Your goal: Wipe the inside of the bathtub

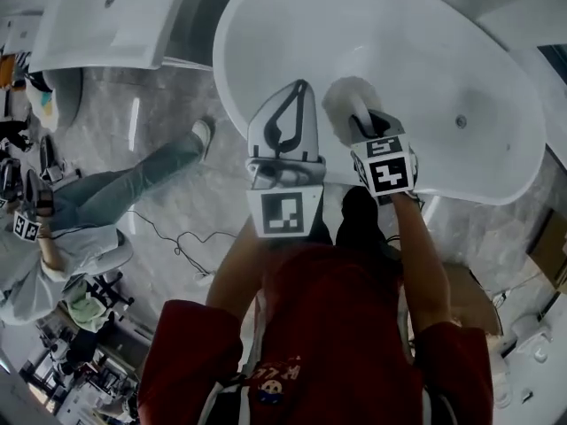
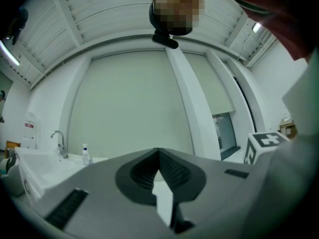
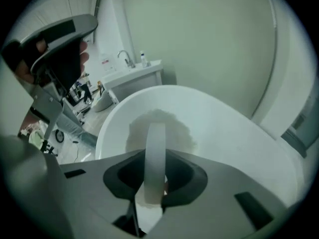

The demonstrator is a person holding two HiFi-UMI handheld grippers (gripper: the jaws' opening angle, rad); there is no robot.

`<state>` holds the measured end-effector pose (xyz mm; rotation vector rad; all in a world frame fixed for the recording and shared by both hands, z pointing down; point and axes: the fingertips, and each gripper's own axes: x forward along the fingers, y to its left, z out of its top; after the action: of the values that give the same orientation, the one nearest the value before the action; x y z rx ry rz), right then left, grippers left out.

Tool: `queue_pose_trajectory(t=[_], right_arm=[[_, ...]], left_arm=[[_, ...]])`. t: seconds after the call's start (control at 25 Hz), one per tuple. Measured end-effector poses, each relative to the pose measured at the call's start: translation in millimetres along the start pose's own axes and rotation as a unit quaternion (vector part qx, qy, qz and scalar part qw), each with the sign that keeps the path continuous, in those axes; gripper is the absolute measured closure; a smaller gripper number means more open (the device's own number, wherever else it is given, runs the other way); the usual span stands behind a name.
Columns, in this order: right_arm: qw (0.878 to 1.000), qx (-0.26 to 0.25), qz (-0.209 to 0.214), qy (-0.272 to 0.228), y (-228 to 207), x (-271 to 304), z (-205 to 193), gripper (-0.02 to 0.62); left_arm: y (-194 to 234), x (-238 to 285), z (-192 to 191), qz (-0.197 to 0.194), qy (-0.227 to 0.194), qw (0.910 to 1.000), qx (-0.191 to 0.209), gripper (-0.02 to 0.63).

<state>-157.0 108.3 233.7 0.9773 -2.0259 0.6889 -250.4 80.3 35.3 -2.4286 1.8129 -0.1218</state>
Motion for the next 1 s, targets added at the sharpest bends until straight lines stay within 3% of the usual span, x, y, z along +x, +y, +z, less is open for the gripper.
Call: queue_pose_trajectory(t=[0.12, 0.24, 0.4, 0.52, 0.68, 0.76, 0.92, 1.0], right_arm=[[0.997, -0.033, 0.043, 0.063, 25, 44, -9, 0.502], [0.986, -0.074, 0.083, 0.128, 44, 85, -26, 0.502], [0.960, -0.137, 0.142, 0.198, 67, 127, -49, 0.502], [0.937, -0.143, 0.217, 0.232, 82, 146, -63, 0.502], [0.894, -0.121, 0.335, 0.271, 94, 151, -75, 0.502], [0.869, -0.130, 0.373, 0.298, 96, 152, -82, 0.502], [0.808, -0.151, 0.439, 0.363, 108, 149, -113, 0.502], [0.786, -0.150, 0.464, 0.379, 111, 148, -131, 0.502]], left_arm=[[27, 10, -27, -0.015, 0.011, 0.9998, -0.009, 0.592], [44, 16, -52, -0.031, 0.019, 0.9993, -0.010, 0.592], [68, 24, -87, -0.036, 0.033, 0.9987, -0.017, 0.592], [80, 28, -116, -0.038, 0.053, 0.9976, -0.023, 0.592], [82, 28, -135, -0.026, 0.066, 0.9969, -0.034, 0.592], [82, 29, -144, -0.018, 0.067, 0.9969, -0.037, 0.592], [75, 31, -166, -0.015, 0.078, 0.9960, -0.039, 0.592], [67, 32, -174, -0.014, 0.080, 0.9959, -0.040, 0.592]])
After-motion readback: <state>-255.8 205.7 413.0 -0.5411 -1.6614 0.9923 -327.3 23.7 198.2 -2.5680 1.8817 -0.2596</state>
